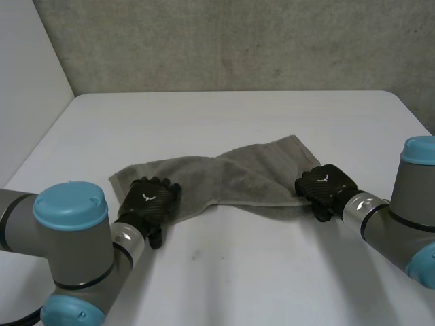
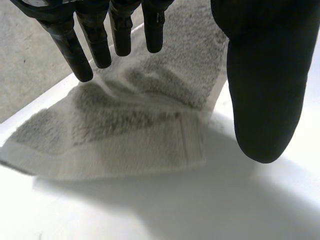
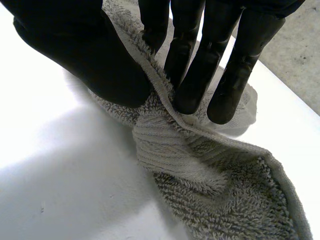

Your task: Fold the towel.

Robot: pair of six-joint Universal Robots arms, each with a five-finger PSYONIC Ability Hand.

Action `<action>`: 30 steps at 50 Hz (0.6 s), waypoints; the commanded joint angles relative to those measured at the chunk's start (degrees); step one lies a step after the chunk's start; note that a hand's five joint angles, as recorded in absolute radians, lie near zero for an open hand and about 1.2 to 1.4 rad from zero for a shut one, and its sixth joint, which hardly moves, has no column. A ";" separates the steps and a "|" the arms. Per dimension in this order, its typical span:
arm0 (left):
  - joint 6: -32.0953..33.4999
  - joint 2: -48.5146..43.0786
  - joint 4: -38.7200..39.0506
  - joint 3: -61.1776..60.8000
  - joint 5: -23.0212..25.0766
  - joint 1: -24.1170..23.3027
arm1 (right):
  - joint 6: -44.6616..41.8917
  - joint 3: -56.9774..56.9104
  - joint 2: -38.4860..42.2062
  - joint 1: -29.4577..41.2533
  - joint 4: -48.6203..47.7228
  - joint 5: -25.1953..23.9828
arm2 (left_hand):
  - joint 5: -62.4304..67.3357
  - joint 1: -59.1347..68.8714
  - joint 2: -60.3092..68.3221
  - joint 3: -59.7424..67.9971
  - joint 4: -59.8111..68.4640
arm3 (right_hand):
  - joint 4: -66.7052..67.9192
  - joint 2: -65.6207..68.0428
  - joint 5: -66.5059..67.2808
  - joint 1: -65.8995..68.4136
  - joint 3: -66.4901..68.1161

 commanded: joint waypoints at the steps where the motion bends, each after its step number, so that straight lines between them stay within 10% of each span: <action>1: 0.56 -0.79 2.29 -0.76 -2.84 0.00 | -0.01 0.00 0.13 0.00 -0.05 0.03 | 6.28 6.12 5.96 6.01 6.01 | 10.27 10.69 10.92 0.53 10.39; 13: 8.21 -3.08 8.45 -0.58 -2.84 0.27 | -0.27 0.00 0.22 0.00 -0.75 0.12 | 17.39 17.24 17.08 17.12 17.12 | 10.27 10.69 10.92 0.53 10.39; 23: 9.17 -3.43 16.18 -0.84 -2.58 0.44 | -0.54 -0.53 0.13 -0.35 -0.92 0.73 | 66.29 66.14 65.98 66.02 66.02 | 10.27 10.69 10.92 0.53 10.39; 30: 9.96 -2.73 16.10 -0.14 -2.49 0.97 | -0.36 -2.28 -1.88 -0.70 -0.31 1.08 | 66.32 66.17 66.01 66.05 66.05 | 10.27 10.69 10.92 0.53 10.39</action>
